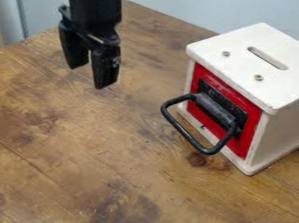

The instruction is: Close the drawer

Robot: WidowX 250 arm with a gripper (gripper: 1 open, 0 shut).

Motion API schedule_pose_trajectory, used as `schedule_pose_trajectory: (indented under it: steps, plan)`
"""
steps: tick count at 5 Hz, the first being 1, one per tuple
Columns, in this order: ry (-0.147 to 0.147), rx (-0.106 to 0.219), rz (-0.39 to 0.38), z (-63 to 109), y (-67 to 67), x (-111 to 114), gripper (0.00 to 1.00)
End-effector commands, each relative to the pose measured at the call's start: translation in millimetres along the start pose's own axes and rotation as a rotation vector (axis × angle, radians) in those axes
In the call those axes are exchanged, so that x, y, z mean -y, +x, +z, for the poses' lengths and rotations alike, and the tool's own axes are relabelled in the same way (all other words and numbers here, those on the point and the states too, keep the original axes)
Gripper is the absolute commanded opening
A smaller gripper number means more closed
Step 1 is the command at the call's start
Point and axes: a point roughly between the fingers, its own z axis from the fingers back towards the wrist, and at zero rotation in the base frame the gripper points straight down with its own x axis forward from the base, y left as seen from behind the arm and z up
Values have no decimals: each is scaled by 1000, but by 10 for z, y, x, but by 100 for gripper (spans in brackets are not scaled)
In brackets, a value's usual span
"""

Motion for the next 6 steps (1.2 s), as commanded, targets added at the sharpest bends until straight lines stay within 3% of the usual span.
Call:
schedule_pose_trajectory:
  steps: [1, 4, 6]
  plan:
    - [32, 68, -16, 287, 145, -23, 100]
    - [21, 79, -100, 376, 159, 81, 100]
    - [20, 84, -139, 287, 17, 80, 100]
